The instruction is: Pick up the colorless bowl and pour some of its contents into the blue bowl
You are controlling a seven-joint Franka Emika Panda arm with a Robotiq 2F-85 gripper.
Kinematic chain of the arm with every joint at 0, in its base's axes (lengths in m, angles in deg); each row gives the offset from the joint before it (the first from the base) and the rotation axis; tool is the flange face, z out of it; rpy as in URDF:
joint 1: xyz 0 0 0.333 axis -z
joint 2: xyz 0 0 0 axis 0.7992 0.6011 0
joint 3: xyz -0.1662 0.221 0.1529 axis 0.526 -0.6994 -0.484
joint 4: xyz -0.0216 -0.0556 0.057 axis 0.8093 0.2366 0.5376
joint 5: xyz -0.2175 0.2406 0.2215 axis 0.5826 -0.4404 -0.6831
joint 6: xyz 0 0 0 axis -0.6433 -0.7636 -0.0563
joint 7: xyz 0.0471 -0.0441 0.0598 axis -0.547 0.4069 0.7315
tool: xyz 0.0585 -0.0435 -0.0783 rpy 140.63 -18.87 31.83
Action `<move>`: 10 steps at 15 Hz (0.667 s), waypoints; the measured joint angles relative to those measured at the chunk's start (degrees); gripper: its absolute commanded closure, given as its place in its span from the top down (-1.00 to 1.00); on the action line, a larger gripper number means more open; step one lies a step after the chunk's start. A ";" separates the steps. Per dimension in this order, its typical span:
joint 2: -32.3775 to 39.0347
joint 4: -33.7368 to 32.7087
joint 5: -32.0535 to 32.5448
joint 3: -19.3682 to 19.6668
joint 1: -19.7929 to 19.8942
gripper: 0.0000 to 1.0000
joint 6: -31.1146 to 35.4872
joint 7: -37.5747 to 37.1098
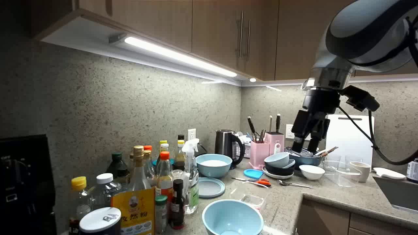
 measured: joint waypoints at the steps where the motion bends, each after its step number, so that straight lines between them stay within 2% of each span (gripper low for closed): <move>1: 0.00 0.00 0.00 0.00 0.00 1.00 0.00 0.00; 10: 0.77 -0.19 0.49 -0.01 1.10 1.00 0.13 -0.02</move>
